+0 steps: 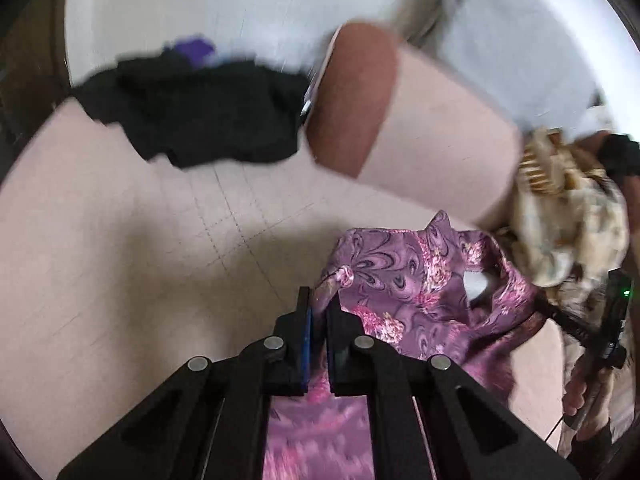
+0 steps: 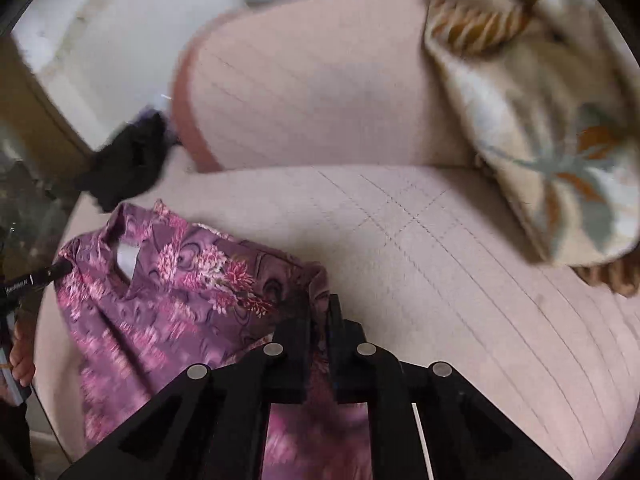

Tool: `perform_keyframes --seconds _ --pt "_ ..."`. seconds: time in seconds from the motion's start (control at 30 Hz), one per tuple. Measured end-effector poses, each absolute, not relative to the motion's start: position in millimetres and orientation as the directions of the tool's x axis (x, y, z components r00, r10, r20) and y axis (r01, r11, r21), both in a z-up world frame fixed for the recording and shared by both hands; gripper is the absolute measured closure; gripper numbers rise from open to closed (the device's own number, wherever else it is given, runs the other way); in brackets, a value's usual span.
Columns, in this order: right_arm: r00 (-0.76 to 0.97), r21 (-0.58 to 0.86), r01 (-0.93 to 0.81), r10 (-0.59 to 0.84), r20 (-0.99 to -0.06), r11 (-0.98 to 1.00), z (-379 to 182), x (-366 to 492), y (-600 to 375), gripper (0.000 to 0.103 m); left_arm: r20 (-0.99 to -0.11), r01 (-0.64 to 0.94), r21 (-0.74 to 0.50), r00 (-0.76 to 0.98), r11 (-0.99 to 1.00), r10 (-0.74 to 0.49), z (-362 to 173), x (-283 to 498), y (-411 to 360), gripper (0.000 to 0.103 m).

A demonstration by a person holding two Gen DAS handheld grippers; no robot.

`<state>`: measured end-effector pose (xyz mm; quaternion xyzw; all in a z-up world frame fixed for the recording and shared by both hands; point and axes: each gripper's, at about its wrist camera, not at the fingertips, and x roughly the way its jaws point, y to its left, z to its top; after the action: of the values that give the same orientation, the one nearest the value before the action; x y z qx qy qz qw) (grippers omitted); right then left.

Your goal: Fold small clothes

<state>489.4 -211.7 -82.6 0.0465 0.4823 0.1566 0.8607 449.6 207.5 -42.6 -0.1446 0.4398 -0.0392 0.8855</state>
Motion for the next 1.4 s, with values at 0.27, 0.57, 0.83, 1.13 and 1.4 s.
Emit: perform_keyframes --seconds 0.27,0.57,0.83,1.13,1.4 --pt "0.552 0.36 -0.217 0.418 -0.721 0.907 -36.2 292.4 -261.0 0.097 -0.732 0.033 -0.241 0.65 0.97 -0.204 -21.4 260.3 177.1 0.097" --pt "0.406 0.33 0.007 0.299 -0.864 0.944 -145.1 192.2 -263.7 0.09 -0.888 -0.103 -0.223 0.433 0.969 -0.158 -144.9 183.7 154.5 0.085" --pt "0.536 0.54 0.054 0.432 -0.725 0.84 -120.7 136.3 -298.8 0.033 -0.738 -0.116 -0.489 0.583 0.865 -0.339 -111.1 137.1 184.1 0.03" --pt "0.474 0.511 -0.018 0.457 -0.752 0.859 -116.6 202.2 -254.1 0.033 -0.817 -0.054 -0.273 0.54 0.96 -0.202 -107.0 214.7 131.8 0.03" --pt "0.367 0.361 -0.024 0.344 -0.864 0.932 -140.8 162.2 -242.1 0.056 -0.861 0.022 -0.318 0.412 0.948 -0.298 -141.4 166.4 128.0 0.088"
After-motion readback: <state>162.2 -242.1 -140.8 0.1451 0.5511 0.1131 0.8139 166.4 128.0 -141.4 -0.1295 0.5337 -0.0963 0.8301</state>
